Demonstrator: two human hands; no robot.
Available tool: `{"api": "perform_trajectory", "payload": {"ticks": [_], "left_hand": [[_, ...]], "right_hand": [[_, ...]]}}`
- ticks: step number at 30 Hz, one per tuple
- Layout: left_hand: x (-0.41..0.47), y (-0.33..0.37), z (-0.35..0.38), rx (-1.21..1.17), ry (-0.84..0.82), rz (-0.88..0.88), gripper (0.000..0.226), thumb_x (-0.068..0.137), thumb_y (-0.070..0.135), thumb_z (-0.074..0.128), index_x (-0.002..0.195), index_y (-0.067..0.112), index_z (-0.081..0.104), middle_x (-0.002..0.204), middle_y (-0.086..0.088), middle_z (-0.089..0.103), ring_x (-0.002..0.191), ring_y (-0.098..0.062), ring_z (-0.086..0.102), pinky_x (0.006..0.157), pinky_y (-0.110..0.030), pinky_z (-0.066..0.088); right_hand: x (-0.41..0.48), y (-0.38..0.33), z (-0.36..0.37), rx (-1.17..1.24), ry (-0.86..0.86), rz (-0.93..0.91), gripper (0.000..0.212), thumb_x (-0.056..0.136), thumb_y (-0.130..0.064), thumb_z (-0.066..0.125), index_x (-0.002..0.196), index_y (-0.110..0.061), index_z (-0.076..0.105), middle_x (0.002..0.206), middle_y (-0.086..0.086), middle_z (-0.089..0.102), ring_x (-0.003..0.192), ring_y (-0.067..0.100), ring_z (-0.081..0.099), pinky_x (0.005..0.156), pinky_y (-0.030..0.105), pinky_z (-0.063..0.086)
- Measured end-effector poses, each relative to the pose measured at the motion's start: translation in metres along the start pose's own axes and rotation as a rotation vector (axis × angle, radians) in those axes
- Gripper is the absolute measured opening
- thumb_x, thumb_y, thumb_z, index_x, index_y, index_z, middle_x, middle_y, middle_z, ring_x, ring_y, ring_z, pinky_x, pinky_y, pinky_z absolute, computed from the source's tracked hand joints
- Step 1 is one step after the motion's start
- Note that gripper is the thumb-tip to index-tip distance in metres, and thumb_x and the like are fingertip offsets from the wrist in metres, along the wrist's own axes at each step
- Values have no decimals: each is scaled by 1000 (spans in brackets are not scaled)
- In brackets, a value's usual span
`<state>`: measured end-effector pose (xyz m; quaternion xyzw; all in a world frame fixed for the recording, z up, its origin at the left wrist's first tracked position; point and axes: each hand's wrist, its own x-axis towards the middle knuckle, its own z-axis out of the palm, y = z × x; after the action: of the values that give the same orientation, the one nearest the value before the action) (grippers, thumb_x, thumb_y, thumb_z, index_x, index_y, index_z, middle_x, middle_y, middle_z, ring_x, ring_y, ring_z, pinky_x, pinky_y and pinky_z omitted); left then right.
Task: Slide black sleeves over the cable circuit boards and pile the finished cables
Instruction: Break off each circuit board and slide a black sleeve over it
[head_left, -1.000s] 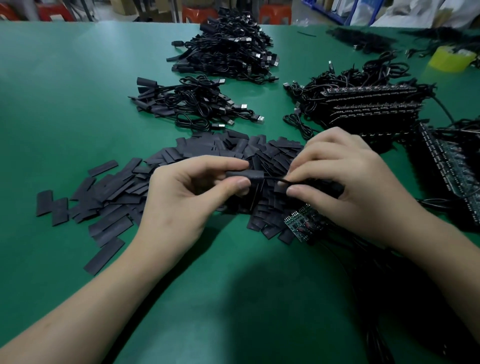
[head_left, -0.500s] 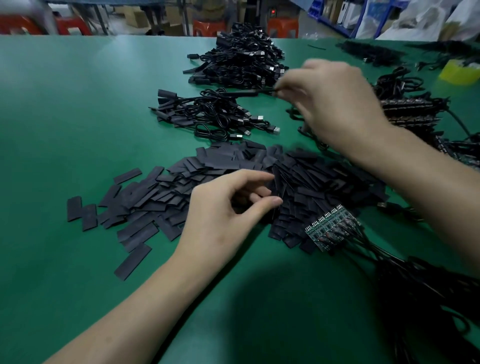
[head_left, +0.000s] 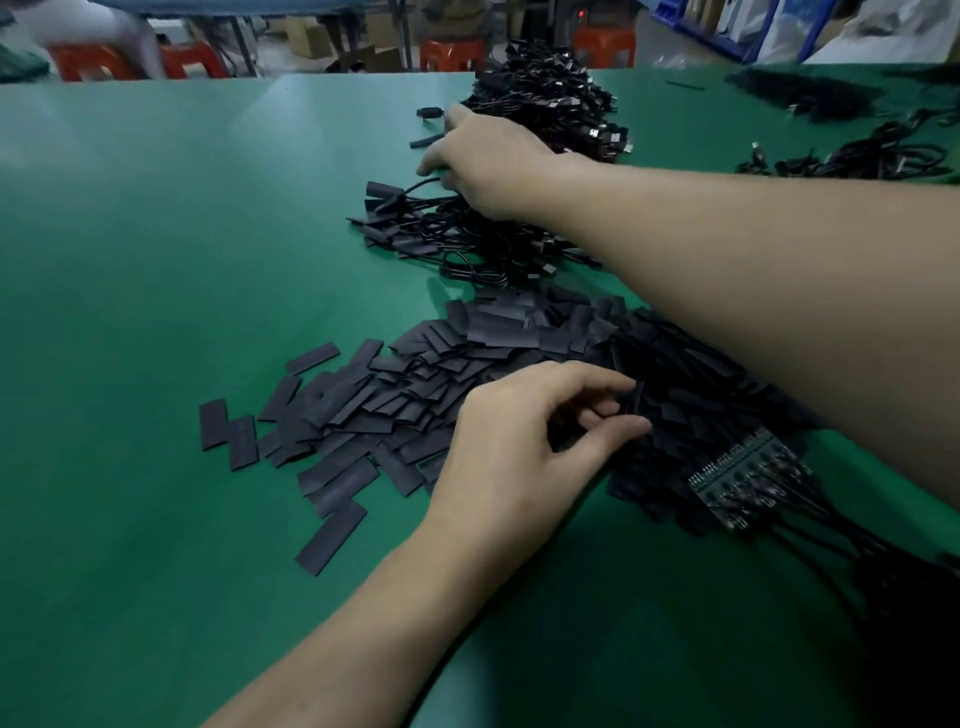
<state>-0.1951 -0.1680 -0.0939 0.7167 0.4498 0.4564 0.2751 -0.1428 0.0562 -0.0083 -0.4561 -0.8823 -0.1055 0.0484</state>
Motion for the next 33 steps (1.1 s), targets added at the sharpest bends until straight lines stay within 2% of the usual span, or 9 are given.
{"api": "perform_trajectory", "payload": {"ticks": [4,8,11,13,16,19,23,27,33], "left_hand": [[0,0,-2,18,-1,18,22,84,28,81,105,22,78,87,10,73,83,-7,68,79,-19,53],[1,-1,-2,75,2,38,15,87,30,79,101,25,78,85,11,72,81,-7,67,76,-16,49],[0,-2,0,110,-21,49,11,90,35,74,100,30,77,82,10,71,75,-10,65,73,-25,51],[-1,-3,3,142,-44,59,15,91,42,69,102,35,74,76,11,67,68,-10,60,67,-28,51],[-2,-2,5,207,-72,86,19,90,48,63,104,39,71,74,15,65,68,-7,60,67,-27,51],[-4,3,6,231,-120,148,19,92,46,64,106,37,73,79,16,68,75,-5,64,71,-27,52],[-6,11,6,267,-206,196,20,93,44,64,107,35,74,86,16,69,82,-5,64,76,-29,52],[0,21,8,368,-292,164,25,91,54,58,100,38,76,89,15,64,83,-4,61,77,-35,52],[-1,32,18,495,-375,95,32,87,65,57,102,40,73,90,13,57,87,-9,60,78,-38,53]], "right_hand": [[-24,2,-7,71,105,-1,37,107,-26,48,143,-24,57,137,11,49,121,35,53,100,45,44],[-98,14,-20,217,202,-17,27,101,-31,61,127,-28,67,122,3,52,110,22,55,93,34,45],[-170,21,-27,294,48,-40,16,91,-35,72,107,-33,73,107,-4,51,95,14,54,89,36,48],[-215,27,-31,331,-81,-51,13,86,-43,73,99,-39,74,102,-9,50,95,10,54,88,36,48],[-264,35,-35,350,-208,-46,27,79,-61,66,99,-44,73,101,-18,50,101,2,51,87,30,45],[-289,40,-30,328,-292,-37,42,74,-71,60,105,-45,73,103,-21,50,105,-1,45,94,26,41],[-298,43,-22,321,-282,0,35,76,-66,66,101,-43,71,103,-23,48,104,1,40,95,27,38],[-297,40,-20,293,-283,30,27,79,-60,70,98,-40,68,105,-22,48,105,3,38,99,31,37],[-301,33,-20,179,-285,74,42,75,-72,51,103,-41,59,106,-22,49,107,4,38,95,30,34]]}}
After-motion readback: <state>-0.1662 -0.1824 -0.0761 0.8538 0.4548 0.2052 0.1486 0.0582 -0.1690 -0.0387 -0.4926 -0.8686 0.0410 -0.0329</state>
